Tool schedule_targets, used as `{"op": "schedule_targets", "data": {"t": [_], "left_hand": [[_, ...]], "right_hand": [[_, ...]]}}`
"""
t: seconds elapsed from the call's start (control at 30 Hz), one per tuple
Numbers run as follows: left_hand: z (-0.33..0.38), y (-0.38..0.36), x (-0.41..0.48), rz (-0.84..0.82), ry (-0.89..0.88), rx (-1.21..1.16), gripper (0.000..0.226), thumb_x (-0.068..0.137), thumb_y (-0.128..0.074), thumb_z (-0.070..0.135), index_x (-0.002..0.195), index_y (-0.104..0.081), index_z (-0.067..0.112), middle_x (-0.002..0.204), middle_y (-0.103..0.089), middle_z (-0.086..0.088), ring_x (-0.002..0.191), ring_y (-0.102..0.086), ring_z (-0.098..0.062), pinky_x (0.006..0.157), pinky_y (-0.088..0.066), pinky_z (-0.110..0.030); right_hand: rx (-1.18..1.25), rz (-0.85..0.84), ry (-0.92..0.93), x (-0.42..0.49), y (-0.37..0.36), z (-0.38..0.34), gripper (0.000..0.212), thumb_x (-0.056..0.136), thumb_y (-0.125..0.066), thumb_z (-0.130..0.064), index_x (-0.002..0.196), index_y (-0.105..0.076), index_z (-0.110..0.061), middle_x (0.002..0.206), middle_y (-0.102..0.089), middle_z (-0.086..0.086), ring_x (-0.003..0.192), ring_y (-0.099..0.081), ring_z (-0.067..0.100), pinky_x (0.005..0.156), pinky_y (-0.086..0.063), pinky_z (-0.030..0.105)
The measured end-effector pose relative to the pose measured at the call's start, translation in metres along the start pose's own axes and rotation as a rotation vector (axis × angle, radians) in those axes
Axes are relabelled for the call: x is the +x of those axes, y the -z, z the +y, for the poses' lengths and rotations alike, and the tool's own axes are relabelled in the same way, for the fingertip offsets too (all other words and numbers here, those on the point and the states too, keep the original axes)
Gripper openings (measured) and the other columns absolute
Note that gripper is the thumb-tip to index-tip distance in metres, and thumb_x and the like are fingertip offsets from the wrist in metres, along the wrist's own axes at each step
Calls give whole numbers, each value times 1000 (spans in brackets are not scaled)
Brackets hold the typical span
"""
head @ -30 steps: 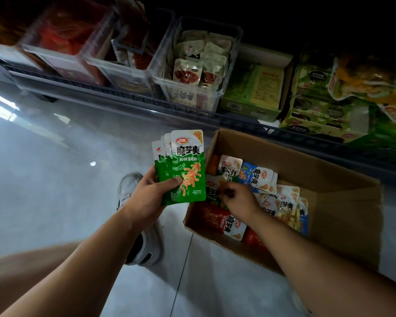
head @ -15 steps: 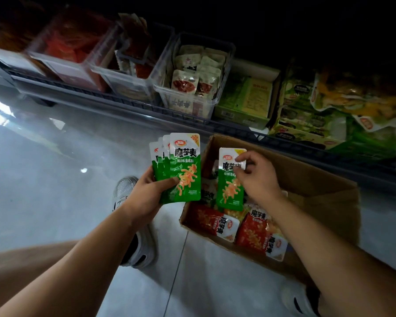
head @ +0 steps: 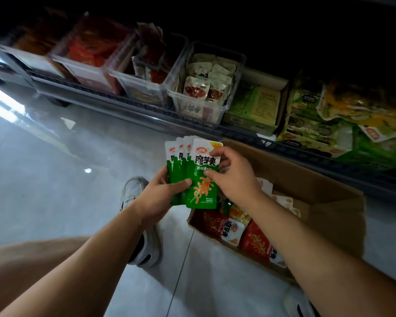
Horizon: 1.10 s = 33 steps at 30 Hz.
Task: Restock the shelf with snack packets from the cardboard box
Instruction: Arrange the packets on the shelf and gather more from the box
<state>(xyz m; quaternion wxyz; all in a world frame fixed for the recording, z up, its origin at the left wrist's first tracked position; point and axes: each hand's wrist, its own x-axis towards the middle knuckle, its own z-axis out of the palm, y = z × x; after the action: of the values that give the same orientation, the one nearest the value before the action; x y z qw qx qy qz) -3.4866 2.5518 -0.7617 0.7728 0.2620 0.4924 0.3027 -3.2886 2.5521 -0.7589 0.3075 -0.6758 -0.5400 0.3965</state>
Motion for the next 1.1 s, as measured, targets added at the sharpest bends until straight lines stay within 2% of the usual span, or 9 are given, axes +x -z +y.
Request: {"op": "schedule_targets", "data": {"t": [0.17, 0.27, 0.33, 0.47, 0.57, 0.6, 0.77, 1.03, 1.1], "left_hand": [[1, -3, 3, 87, -26, 69, 46, 87, -67, -11, 125, -58, 13, 115, -76, -10, 103, -75, -31, 83, -63, -46], [-3, 3, 7, 130, -17, 34, 46, 88, -65, -13, 125, -57, 11, 119, -74, -15, 105, -74, -35, 88, -60, -51], [-4, 5, 9, 128, -5, -5, 45, 88, -63, -13, 127, -57, 10, 119, -74, -15, 105, -73, -36, 84, -62, -48], [-6, 6, 11, 109, 7, -64, 51, 85, -65, -11, 131, -55, 7, 121, -73, -17, 107, -72, -38, 80, -63, -43], [-7, 7, 12, 98, 2, -80, 58, 76, -69, -5, 131, -55, 8, 122, -73, -17, 107, -73, -37, 77, -63, -40], [-7, 8, 12, 95, 1, -75, 57, 77, -69, -6, 131, -56, 9, 121, -73, -17, 106, -73, -37, 76, -63, -40], [-7, 7, 14, 91, -1, -64, 56, 79, -68, -7, 130, -56, 11, 121, -73, -16, 106, -73, -36, 77, -63, -40], [-8, 7, 13, 83, -16, -70, 59, 75, -70, -4, 131, -56, 9, 121, -73, -15, 107, -73, -36, 77, -63, -39], [-8, 7, 13, 87, -19, -71, 59, 74, -70, -4, 130, -57, 10, 121, -74, -15, 106, -73, -35, 77, -62, -39]], "right_hand": [[135, -22, -30, 0, -5, -3, 40, 81, -82, -22, 106, -57, -39, 103, -63, -7, 88, -64, 11, 73, -58, 31], [353, 61, -154, 5, 1, 11, 21, 89, -74, -19, 98, -57, -29, 103, -66, 1, 92, -68, 20, 71, -60, 31], [253, 106, -240, 9, 10, 37, 13, 93, -69, -21, 94, -58, -28, 100, -66, 1, 94, -68, 23, 76, -59, 37], [35, -158, -369, -7, 11, 102, 17, 95, -66, -11, 110, -65, -19, 109, -65, 1, 104, -62, 19, 74, -46, 15], [14, -263, -400, -23, -7, 130, 32, 94, -66, -8, 125, -64, -13, 119, -66, 8, 97, -65, 21, 78, -56, 30], [18, -270, -394, -25, -14, 136, 34, 93, -68, -9, 126, -64, -15, 120, -66, 7, 98, -66, 21, 79, -58, 33], [75, -234, -399, -22, -29, 142, 38, 90, -71, -8, 125, -64, -18, 125, -62, 1, 107, -61, 13, 65, -48, 10], [70, -231, -419, -24, -38, 145, 32, 90, -72, -10, 120, -67, -22, 126, -63, 1, 106, -63, 15, 87, -55, 28], [45, -162, -400, -24, -37, 144, 24, 89, -73, -10, 110, -71, -21, 118, -65, -1, 104, -63, 15, 83, -52, 25]]}}
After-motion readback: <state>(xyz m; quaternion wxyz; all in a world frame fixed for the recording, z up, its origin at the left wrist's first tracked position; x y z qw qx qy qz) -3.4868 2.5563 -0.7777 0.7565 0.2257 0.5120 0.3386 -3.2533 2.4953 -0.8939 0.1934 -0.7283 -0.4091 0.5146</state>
